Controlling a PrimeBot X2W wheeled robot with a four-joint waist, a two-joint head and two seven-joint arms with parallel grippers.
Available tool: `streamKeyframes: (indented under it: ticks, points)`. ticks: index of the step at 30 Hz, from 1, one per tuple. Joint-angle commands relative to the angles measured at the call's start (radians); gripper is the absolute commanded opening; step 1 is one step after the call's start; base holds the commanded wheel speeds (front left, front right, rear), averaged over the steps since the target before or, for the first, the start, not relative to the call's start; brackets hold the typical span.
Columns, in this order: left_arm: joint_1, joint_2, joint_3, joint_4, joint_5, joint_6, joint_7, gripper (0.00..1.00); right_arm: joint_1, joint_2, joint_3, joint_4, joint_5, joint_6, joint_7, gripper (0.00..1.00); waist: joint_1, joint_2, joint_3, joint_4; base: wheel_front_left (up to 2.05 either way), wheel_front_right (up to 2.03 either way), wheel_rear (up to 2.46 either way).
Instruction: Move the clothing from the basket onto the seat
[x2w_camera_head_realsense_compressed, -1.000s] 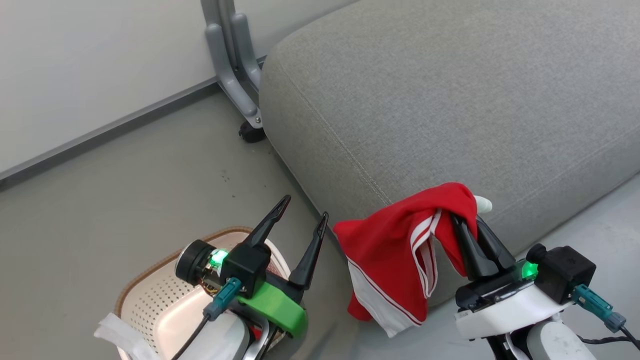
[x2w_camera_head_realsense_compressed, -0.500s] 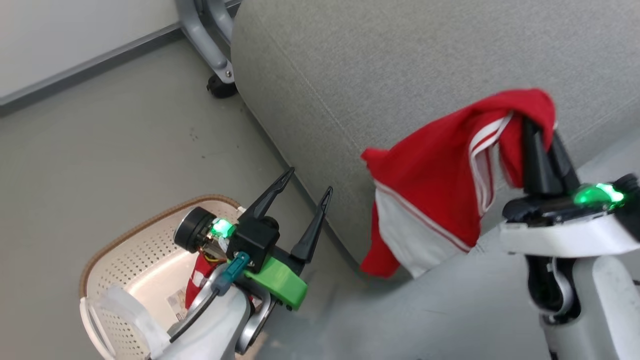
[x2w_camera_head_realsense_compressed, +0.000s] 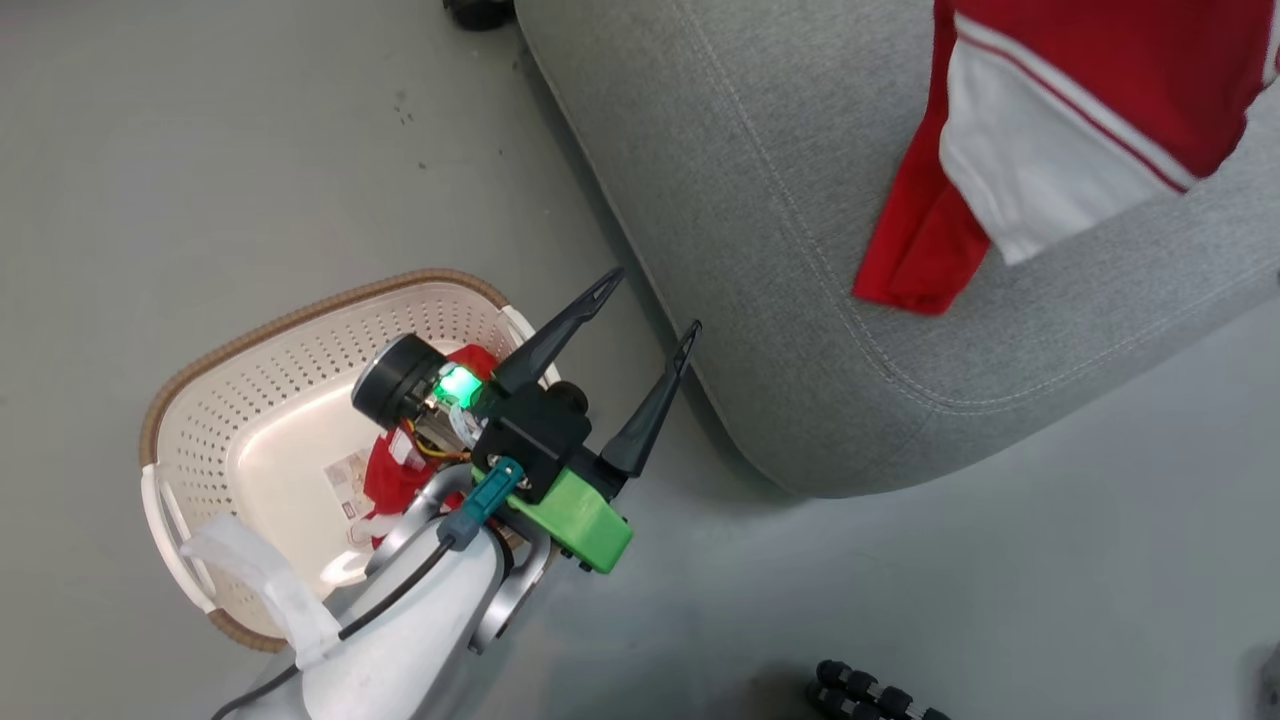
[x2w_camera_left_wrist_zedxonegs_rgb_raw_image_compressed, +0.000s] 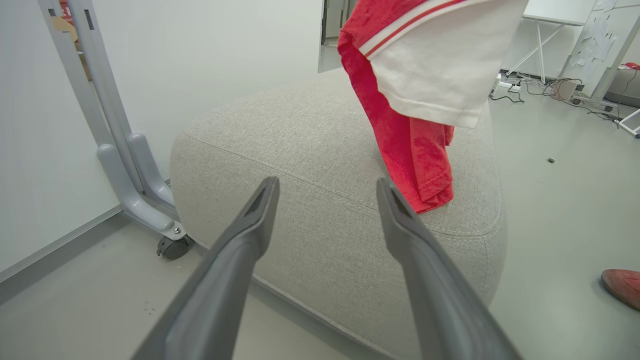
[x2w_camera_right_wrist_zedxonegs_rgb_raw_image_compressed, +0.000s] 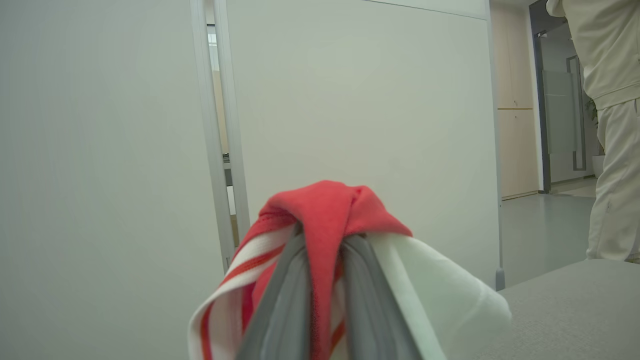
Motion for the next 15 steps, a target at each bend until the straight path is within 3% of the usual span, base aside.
streamKeyframes:
  ticks: [1,10,15]
  points:
    - [-0.027,0.014,0.003,-0.012,0.011,0.003,0.007,1.0,-0.042,-0.026,-0.01,0.022,0.004,0.0,-0.003,0.0,-0.0001,-0.0001,0.071,0.043,0.0,0.0,0.0]
    - [-0.091,0.018,-0.017,-0.088,0.021,-0.021,0.063,1.0,-0.251,-0.174,-0.051,0.167,0.019,0.0,-0.003,0.0,-0.0001,-0.0001,0.188,0.086,0.0,0.0,0.0]
    - [-0.125,0.025,-0.025,-0.116,0.034,-0.025,0.082,1.0,-0.329,-0.225,-0.065,0.239,0.024,0.0,-0.003,0.0,-0.0001,-0.0001,0.264,0.106,0.0,0.0,0.0]
